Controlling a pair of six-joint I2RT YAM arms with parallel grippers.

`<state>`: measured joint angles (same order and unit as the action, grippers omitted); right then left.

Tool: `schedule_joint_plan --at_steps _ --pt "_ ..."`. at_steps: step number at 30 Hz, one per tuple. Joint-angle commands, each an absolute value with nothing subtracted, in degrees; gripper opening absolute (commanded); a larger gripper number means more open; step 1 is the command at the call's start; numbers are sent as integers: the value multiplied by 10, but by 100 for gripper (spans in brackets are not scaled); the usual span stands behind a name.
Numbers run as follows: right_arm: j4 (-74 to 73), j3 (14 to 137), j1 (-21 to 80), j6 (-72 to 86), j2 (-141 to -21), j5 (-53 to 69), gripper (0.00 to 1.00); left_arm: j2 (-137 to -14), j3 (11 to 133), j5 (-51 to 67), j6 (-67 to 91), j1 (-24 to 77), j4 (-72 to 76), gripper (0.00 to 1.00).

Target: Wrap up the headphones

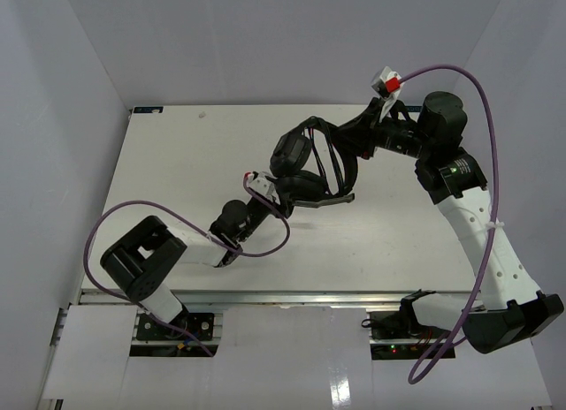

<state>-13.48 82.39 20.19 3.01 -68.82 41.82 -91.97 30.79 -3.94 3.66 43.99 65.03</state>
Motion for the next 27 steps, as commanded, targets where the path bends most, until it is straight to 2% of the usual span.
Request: schedule_joint_plan --at_steps 1,5,7,12,17,24,27 --pt "-97 825 197 45 -667 430 8 -863 259 -33 73 440 702 77" --pt "-96 825 196 45 -668 431 8 -783 196 59 90 440 679 88" --pt "-96 826 196 45 -668 431 8 -752 176 67 93 440 653 96" --pt "-93 827 195 49 -669 432 8 -717 126 43 104 440 661 98" --pt "-91 831 194 55 -671 434 8 -789 188 48 95 440 649 98" --pt "-95 821 194 53 -662 436 8 -882 284 -163 61 440 663 98" --pt "-93 819 193 50 -662 437 8 -907 313 -196 38 439 670 98"
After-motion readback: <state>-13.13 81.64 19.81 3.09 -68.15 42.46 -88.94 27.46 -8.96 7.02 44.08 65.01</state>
